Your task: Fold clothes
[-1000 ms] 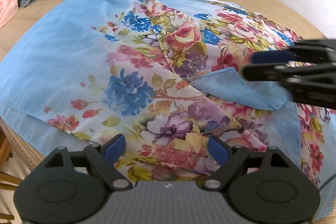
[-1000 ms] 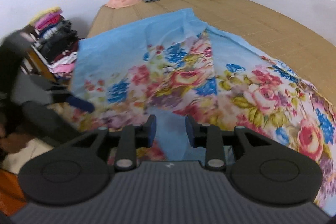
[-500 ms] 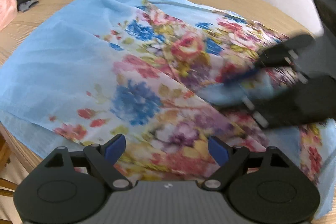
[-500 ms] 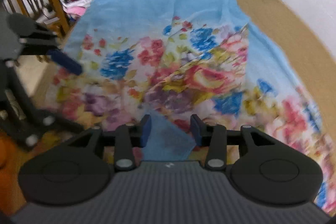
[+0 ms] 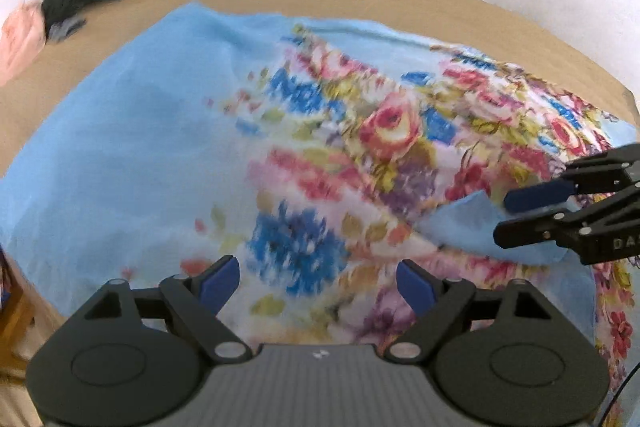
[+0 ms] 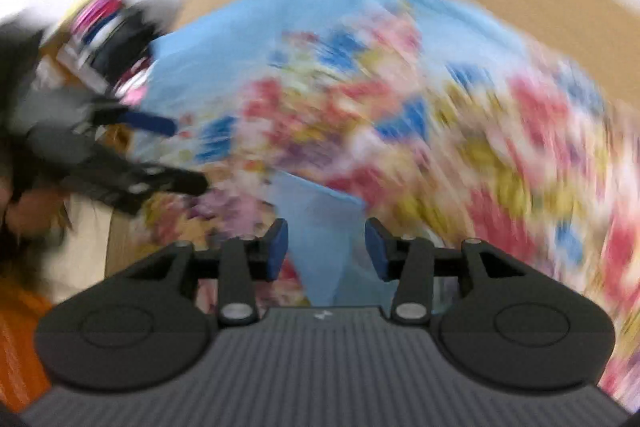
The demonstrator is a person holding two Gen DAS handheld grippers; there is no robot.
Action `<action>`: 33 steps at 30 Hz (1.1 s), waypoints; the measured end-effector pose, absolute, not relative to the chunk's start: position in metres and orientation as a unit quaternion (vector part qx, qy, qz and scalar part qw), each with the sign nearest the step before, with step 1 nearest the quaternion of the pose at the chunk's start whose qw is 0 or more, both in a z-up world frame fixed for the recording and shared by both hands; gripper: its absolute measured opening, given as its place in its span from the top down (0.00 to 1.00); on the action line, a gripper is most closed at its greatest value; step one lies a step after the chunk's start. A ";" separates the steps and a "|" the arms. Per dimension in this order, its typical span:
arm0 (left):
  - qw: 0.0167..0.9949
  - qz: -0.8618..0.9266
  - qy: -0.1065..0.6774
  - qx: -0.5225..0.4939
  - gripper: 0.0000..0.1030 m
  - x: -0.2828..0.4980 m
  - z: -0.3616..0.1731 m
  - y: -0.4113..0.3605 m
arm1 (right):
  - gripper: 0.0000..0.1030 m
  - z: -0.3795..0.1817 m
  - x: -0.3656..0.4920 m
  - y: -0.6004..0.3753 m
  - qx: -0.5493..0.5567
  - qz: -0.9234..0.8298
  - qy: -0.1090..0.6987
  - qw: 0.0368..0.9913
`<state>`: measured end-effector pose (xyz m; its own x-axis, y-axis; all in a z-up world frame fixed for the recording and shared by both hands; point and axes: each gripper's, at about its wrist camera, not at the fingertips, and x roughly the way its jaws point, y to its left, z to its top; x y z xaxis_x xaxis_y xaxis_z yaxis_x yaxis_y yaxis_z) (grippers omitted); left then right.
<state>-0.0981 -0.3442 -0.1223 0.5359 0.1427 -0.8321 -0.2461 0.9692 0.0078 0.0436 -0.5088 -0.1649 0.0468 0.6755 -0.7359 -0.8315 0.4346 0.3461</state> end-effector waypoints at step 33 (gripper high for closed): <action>0.870 0.024 0.491 -0.017 0.11 -0.078 -0.145 -0.333 | 0.57 -0.159 -0.017 -0.511 -0.098 0.551 0.405 0.723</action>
